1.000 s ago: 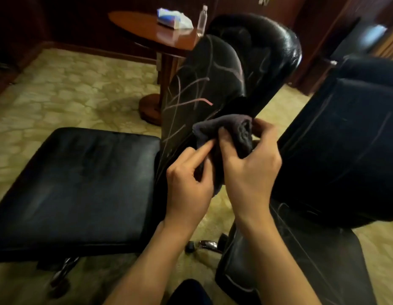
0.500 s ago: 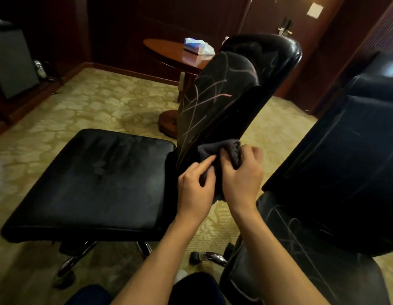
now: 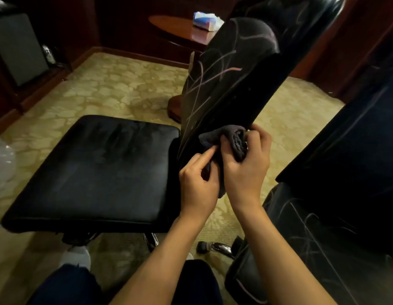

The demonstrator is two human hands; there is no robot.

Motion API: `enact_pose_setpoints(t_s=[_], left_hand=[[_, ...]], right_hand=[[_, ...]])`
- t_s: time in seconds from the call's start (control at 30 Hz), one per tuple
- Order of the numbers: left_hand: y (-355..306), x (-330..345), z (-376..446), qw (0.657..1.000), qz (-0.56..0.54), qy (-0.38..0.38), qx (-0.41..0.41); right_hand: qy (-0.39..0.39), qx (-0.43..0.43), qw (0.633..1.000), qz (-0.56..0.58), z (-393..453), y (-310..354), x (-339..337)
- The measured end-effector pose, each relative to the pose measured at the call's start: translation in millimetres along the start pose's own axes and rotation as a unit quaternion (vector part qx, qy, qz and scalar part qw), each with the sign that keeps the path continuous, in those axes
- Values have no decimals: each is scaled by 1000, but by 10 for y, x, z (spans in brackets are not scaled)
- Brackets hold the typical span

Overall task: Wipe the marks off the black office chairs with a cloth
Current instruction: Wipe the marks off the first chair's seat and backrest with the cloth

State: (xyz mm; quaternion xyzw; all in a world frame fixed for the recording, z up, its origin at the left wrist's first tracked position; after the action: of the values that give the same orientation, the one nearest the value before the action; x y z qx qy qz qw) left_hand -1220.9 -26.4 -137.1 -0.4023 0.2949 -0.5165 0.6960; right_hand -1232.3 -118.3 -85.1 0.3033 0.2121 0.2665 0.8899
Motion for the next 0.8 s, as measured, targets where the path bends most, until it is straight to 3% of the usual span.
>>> enact_pose_setpoints(t_s=[0.23, 0.4, 0.47, 0.67, 0.8], left_hand=[[602, -75, -230, 995, 58, 77, -35], [1047, -132, -526, 980, 76, 135, -121], [1079, -127, -574, 981, 49, 137, -127], [590, 4, -303, 991, -73, 79, -74], [514, 227, -152, 990, -82, 86, -78]], right_hand=[[-12, 89, 987, -131, -529, -306, 207], [109, 207, 952, -198, -926, -607, 238], [126, 204, 947, -215, -938, -615, 175], [69, 99, 977, -176, -382, -73, 11], [46, 85, 973, -208, -76, -63, 104]])
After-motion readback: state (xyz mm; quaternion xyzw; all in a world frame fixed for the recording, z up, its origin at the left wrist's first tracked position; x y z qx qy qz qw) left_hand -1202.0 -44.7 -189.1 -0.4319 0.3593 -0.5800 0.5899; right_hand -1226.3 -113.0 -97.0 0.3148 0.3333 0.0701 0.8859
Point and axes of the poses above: each hand's wrist, its own z-axis towards the middle knuckle, its own x-axis out of the palm, y = z × x, the point moved 3 cm from there along z, towards the middle knuckle, and after that the axes turned 4 degrees about -y, right-handed, at the moved point
